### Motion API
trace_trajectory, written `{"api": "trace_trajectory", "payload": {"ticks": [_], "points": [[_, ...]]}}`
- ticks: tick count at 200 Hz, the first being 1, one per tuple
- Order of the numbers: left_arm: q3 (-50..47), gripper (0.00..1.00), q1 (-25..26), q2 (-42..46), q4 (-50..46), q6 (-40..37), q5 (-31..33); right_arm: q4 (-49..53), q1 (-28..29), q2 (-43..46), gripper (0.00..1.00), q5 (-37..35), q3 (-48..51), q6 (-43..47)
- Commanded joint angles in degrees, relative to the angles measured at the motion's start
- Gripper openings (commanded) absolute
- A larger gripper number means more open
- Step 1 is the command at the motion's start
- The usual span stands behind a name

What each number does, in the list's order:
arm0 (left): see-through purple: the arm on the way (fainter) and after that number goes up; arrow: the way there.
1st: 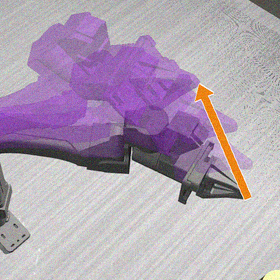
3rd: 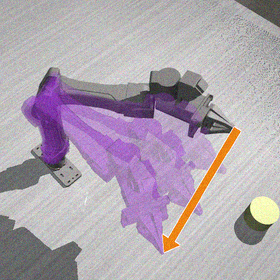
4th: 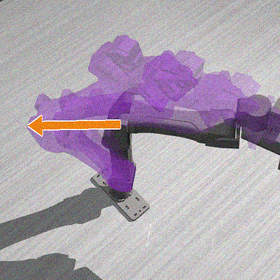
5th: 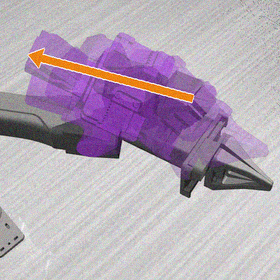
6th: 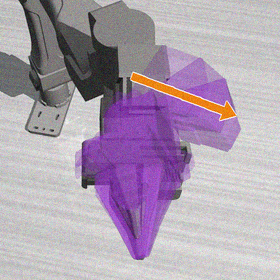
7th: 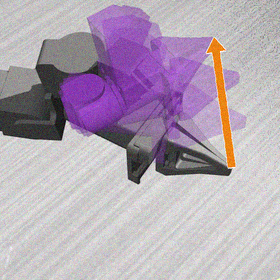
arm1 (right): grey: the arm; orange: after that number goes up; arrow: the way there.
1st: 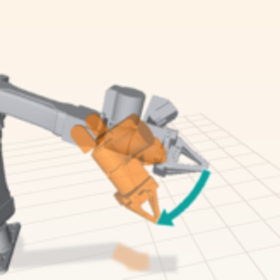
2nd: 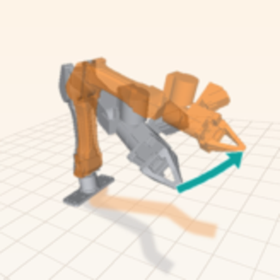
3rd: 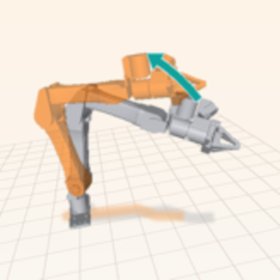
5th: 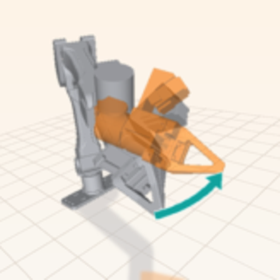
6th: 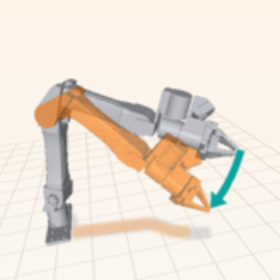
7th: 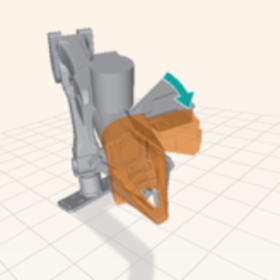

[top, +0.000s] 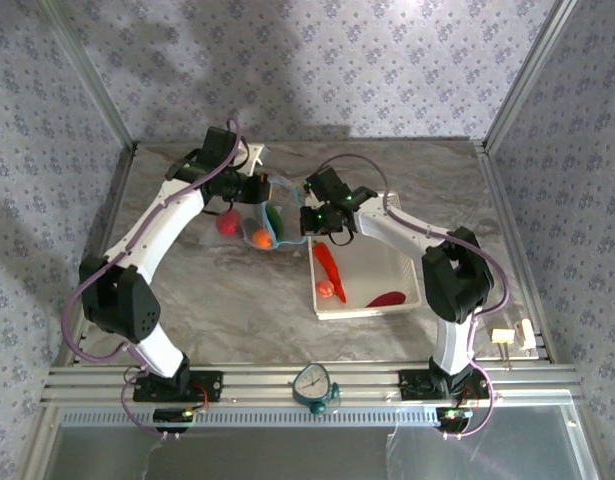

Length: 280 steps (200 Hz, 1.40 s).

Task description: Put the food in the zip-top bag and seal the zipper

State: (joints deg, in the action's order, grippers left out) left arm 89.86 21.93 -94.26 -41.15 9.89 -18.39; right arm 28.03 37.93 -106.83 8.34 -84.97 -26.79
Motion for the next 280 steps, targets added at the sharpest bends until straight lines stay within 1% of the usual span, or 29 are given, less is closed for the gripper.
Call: {"api": "trace_trajectory", "payload": {"ticks": [1, 17, 36, 60, 81, 96, 111, 129, 145, 160, 178, 196, 213, 233, 254, 280], "points": [[1.63, 0.02, -1.03, 2.15, -1.53, -1.19, 1.79, -0.19, 1.14, 1.42, 0.0, 0.15, -3.54, 2.33], [1.12, 0.02, -1.85, 3.8, -1.96, -1.51, 4.88, 1.48, 2.09, 1.64, 0.0, 0.56, -7.44, 4.85], [0.41, 0.02, -3.08, 6.23, -2.89, -1.87, 9.48, 4.87, 3.43, 0.04, 0.0, 2.76, -14.85, 7.71], [1.07, 0.01, -4.6, 8.7, -5.87, -2.48, 14.66, 10.22, 5.07, -4.18, 0.0, 8.47, -25.2, 9.98], [4.41, 0.0, -4.71, 10.65, -10.42, -3.55, 19.6, 14.01, 6.22, -8.14, 0.0, 13.55, -33.46, 10.79], [7.3, 0.01, -4.75, 12.27, -13.2, -4.2, 22.33, 15.31, 6.76, -9.51, 0.0, 16.66, -36.61, 10.8], [9.69, 0.01, -4.64, 13.97, -15.32, -4.4, 23.7, 15.3, 6.73, -9.09, 0.0, 19.62, -36.88, 10.44], [10.78, 0.02, -4.4, 15.6, -16.68, -4.2, 23.37, 14.69, 5.79, -7.22, 0.0, 22.11, -34.92, 10.08], [9.95, 0.03, -3.8, 16.34, -16.47, -3.52, 21.51, 14.15, 4.07, -5.37, 0.0, 23.19, -31.76, 9.83], [9.19, 0.03, -2.86, 15.51, -16.1, -3.06, 20.04, 13.24, 1.81, -3.19, 0.0, 23.98, -27.75, 9.1], [10.1, 0.03, -1.18, 13.59, -16.53, -3.11, 21.07, 10.87, -1.59, -1.47, 0.0, 27.1, -23.61, 8.03], [10.26, 0.03, -0.58, 11.95, -15.28, -3.29, 20.64, 12.18, -4.22, -2.84, 0.0, 29.27, -24.66, 8.73], [8.88, 0.03, -0.58, 9.71, -13.99, -2.96, 17.49, 15.18, -5.21, -5.63, 0.0, 30.7, -27.26, 10.15], [4.82, 0.02, -0.25, 7.57, -10.15, -1.7, 13.03, 15.99, -5.02, -8.47, 0.0, 31.77, -27.96, 10.7], [3.55, 0.02, 0.49, 5.23, -8.15, -0.67, 11.54, 16.06, -4.64, -9.56, 0.01, 30.41, -27.27, 10.62], [3.96, 0.01, 0.94, 3.99, -7.43, -0.56, 11.67, 13.43, -4.49, -6.16, 0.05, 24.24, -22.51, 10.53]]}}
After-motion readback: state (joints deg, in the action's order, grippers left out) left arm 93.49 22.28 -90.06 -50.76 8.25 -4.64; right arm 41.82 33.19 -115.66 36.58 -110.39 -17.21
